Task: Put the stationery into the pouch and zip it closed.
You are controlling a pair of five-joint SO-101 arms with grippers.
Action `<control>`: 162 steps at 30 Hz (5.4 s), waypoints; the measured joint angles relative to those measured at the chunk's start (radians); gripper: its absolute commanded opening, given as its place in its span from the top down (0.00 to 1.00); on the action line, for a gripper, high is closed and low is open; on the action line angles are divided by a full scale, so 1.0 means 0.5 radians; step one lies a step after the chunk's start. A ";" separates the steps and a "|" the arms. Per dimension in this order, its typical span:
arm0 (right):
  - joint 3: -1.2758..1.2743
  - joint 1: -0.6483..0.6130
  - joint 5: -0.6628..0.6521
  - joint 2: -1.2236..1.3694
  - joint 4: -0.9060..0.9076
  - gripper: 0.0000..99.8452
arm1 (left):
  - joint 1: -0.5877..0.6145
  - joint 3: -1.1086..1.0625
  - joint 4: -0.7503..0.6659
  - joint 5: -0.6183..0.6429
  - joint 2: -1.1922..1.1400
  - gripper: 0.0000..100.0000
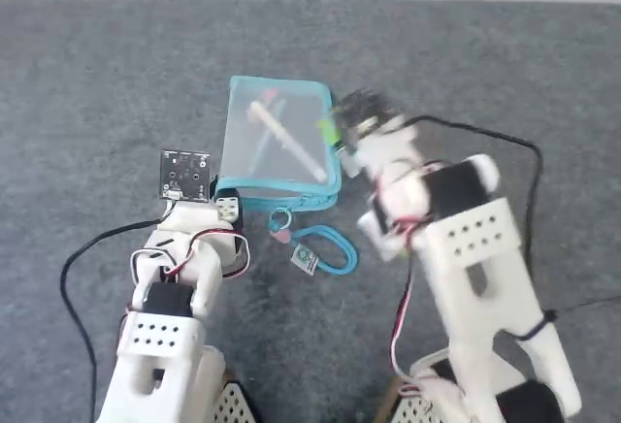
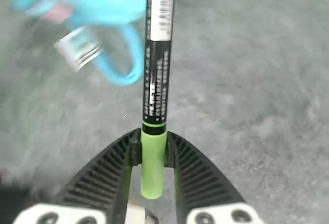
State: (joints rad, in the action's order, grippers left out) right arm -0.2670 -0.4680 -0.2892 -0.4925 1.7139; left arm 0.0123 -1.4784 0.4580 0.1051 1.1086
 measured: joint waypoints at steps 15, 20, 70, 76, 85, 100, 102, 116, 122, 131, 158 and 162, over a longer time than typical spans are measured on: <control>-0.126 -0.427 -0.233 0.203 0.083 0.99 | 0.000 0.000 0.000 0.000 0.000 0.99; -0.129 -0.427 -0.169 0.319 0.068 0.99 | 0.000 0.000 0.000 0.000 0.000 0.99; 1.587 -0.313 0.313 1.415 0.086 0.82 | -0.270 0.003 0.000 -0.086 0.000 0.99; 1.626 -0.304 0.310 1.243 0.086 0.82 | -0.279 -0.006 0.003 -0.107 0.000 0.99; 1.599 0.295 0.528 1.123 0.086 0.82 | 0.150 -0.003 0.003 0.110 0.000 0.99; 1.439 0.516 0.598 1.872 -0.132 0.82 | 0.160 0.049 0.163 -0.003 0.000 0.99; 1.439 0.509 0.601 1.906 -0.187 0.82 | 0.028 0.052 0.193 -0.055 0.000 0.99; 1.439 0.411 0.872 2.016 -0.663 0.82 | 0.132 0.055 0.209 0.068 0.000 0.99; 1.439 0.371 1.126 2.114 -0.927 0.82 | 0.132 0.055 0.209 0.068 0.000 0.99; 1.439 0.325 1.479 2.329 -1.037 0.82 | 0.123 0.055 0.209 0.068 0.000 0.99; 1.439 0.571 1.277 2.461 -0.310 1.00 | 0.123 0.055 0.209 0.068 0.000 0.99; 1.439 0.644 1.077 2.418 -0.206 0.99 | 0.123 0.055 0.209 0.068 0.000 0.99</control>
State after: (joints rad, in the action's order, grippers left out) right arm 0.4526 -0.1458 0.2493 0.7165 1.6111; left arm 0.0736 -1.4507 0.5623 0.1389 1.1086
